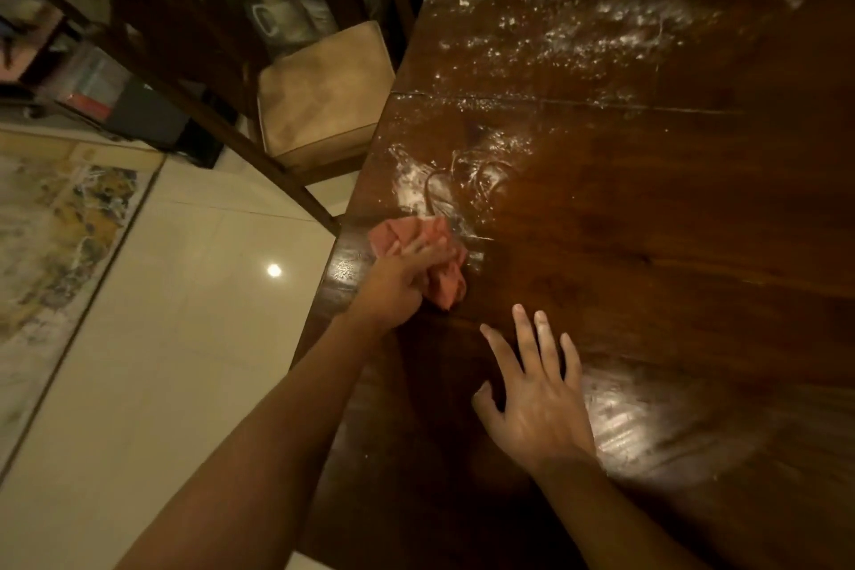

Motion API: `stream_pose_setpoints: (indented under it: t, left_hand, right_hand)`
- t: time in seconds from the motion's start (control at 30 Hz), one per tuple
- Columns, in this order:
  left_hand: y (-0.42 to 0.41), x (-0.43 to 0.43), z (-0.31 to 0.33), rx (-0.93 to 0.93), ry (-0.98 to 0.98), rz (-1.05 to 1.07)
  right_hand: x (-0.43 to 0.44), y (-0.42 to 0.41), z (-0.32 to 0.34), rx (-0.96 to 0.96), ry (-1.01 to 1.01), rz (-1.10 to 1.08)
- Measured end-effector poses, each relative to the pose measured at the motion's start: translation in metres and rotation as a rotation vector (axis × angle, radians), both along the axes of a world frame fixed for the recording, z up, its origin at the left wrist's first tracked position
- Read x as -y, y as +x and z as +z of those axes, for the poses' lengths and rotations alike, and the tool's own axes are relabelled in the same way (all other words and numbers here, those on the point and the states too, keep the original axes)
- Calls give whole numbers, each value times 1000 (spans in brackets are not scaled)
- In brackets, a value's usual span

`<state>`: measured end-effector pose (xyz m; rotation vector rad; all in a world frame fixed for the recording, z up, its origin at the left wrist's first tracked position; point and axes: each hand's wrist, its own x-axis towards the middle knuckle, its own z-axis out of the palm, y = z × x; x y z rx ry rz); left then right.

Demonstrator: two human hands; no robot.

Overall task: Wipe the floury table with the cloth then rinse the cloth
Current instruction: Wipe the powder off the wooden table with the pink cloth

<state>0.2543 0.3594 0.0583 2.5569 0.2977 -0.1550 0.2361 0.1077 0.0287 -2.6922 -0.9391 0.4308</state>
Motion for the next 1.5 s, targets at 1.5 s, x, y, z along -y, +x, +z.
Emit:
stream_pose_setpoints:
  t: [1.5]
  left_hand:
    - [125,46,-13,45,27,-697]
  right_hand:
    - [-8,-4,-4,65,50,-556]
